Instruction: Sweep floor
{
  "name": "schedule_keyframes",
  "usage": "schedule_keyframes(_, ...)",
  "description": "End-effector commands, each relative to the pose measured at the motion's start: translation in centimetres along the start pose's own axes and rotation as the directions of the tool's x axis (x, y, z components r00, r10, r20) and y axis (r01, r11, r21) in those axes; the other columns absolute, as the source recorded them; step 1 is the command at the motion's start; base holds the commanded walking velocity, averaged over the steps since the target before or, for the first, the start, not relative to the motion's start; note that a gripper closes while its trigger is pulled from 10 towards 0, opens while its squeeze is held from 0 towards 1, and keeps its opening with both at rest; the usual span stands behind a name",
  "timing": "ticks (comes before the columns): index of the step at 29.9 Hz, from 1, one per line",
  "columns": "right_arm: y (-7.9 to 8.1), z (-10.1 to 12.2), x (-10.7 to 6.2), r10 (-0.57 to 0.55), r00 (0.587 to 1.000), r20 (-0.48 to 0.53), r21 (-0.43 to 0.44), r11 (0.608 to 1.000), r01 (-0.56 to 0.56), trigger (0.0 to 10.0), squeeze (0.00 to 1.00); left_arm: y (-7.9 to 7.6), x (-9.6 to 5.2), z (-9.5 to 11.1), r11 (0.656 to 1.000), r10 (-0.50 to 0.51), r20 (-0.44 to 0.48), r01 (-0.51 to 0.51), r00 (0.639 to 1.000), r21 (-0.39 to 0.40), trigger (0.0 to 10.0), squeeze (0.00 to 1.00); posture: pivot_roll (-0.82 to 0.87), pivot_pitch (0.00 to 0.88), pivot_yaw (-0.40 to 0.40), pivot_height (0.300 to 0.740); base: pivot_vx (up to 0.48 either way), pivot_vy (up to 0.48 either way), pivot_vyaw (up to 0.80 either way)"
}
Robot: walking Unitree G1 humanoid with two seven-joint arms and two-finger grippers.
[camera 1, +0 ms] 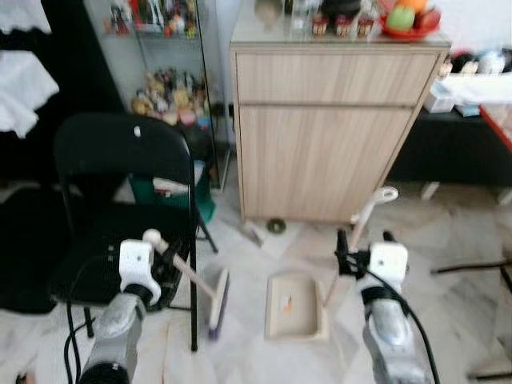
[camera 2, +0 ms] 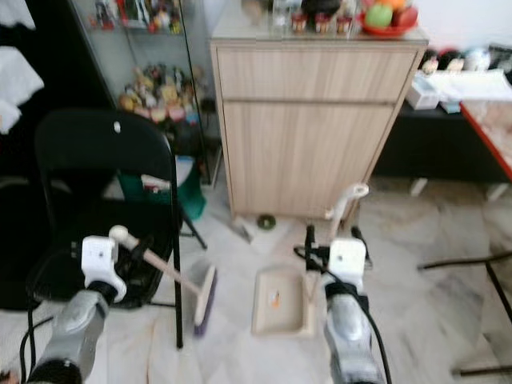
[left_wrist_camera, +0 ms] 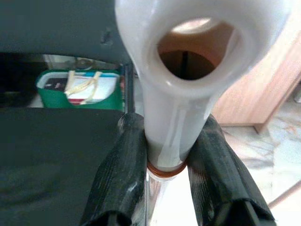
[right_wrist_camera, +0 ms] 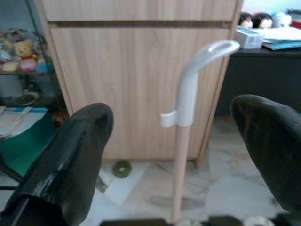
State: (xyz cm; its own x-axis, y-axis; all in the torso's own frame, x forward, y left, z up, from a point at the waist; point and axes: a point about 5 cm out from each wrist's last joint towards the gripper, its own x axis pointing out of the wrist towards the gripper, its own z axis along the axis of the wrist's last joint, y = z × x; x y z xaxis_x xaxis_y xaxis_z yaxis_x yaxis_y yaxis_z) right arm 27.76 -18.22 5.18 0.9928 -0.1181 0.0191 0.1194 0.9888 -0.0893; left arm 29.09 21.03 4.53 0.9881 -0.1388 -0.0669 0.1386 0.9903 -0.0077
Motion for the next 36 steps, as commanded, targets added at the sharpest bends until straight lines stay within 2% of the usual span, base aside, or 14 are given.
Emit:
schedule_keyframes(1, 0.35, -0.16, 0.01, 0.005, 1.000, -0.011, 0.015, 1.000, -0.005, 10.0, 0.00, 0.40, 0.24, 0.78, 1.000, 0.003, 0.029, -0.004, 1.000, 0.021, 10.0, 0.00, -0.06, 0.071, -0.005, 0.740, 0.000, 0.000, 0.00)
schedule_keyframes(6, 0.40, -0.19, 0.03, 0.008, 1.000, -0.013, 0.016, 1.000, -0.008, 10.0, 0.00, 0.46, 0.25, 0.82, 1.000, 0.006, 0.029, -0.007, 1.000, 0.028, 10.0, 0.00, -0.06, 0.076, -0.005, 0.740, 0.000, 0.000, 0.00)
schedule_keyframes(11, 0.48, -0.21, 0.05, 0.012, 1.000, -0.015, 0.018, 1.000, -0.012, 10.0, 0.00, 0.50, 0.28, 0.84, 0.999, 0.008, 0.027, -0.009, 1.000, 0.032, 10.0, 0.00, -0.06, 0.077, -0.005, 0.740, 0.000, -0.437, 0.00)
schedule_keyframes(36, 0.61, -0.29, 0.08, 0.026, 0.999, -0.020, 0.021, 0.999, -0.025, 10.0, 0.00, 0.56, 0.29, 0.69, 1.000, 0.018, 0.016, -0.018, 1.000, 0.016, 10.0, 0.00, -0.07, 0.082, -0.008, 0.740, 0.000, 0.000, 0.00)
